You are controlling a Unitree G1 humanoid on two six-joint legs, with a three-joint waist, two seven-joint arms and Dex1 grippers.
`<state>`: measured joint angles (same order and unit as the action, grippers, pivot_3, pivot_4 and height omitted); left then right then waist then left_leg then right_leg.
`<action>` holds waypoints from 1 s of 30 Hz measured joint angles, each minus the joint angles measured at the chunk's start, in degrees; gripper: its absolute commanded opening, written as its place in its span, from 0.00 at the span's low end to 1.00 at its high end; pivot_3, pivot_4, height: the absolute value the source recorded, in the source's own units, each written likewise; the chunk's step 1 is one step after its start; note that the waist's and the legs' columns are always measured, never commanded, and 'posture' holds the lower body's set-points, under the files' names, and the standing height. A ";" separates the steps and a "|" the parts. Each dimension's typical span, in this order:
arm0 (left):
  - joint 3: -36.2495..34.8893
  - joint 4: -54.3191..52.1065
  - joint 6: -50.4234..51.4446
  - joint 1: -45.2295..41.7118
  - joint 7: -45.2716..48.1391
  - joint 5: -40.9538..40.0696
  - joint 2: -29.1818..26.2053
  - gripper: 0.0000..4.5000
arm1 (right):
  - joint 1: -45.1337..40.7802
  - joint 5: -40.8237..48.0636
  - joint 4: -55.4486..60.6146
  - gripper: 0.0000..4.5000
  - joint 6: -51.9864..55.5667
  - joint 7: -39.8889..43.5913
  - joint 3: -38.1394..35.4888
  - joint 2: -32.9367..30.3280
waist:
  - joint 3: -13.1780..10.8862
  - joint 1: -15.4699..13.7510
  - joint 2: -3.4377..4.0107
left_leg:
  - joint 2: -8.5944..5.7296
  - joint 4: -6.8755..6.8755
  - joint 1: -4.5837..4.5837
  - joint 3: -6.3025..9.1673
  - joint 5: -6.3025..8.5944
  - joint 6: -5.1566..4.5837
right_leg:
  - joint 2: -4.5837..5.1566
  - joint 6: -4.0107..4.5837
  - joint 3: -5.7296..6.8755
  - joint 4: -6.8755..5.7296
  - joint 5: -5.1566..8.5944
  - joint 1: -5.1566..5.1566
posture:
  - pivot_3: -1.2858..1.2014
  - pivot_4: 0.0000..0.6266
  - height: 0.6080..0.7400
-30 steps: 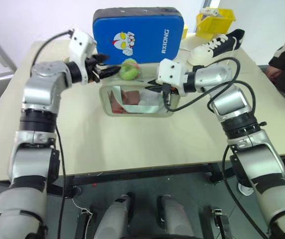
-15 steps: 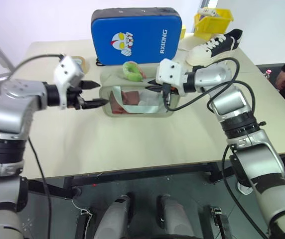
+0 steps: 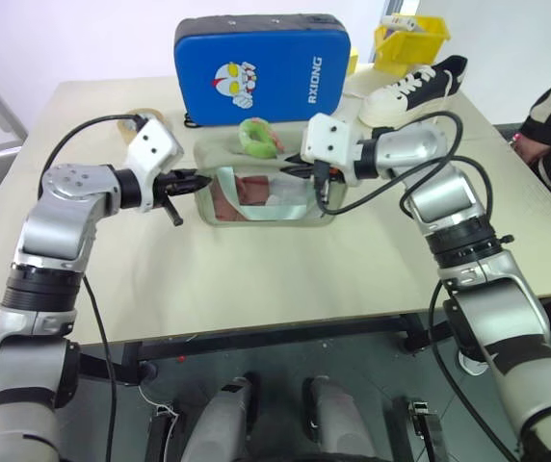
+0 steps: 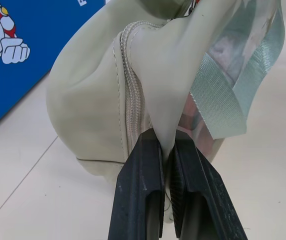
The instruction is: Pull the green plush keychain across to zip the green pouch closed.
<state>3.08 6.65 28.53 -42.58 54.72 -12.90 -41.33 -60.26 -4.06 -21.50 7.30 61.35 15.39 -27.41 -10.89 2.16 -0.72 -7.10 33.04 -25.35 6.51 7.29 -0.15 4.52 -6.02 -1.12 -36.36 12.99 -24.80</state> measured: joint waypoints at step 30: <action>0.06 -1.34 1.77 0.02 -0.53 -0.08 0.34 0.00 | -8.74 5.00 -4.47 0.01 11.67 0.18 -1.31 5.46 | 0.00 0.26 0.01 | 0.00 -0.03 -0.02 0.00 0.00 0.01 | -0.01 0.00 -0.01 -0.03 0.00 -0.06 | 0.52 0.24 1.00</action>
<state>3.14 5.31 30.31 -42.57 54.19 -12.98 -40.99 -68.99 0.94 -25.97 18.97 61.52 14.08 -21.95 -10.90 2.42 -0.71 -7.10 33.01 -25.37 6.51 7.29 -0.14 4.51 -6.02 -1.12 -36.39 12.99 -24.87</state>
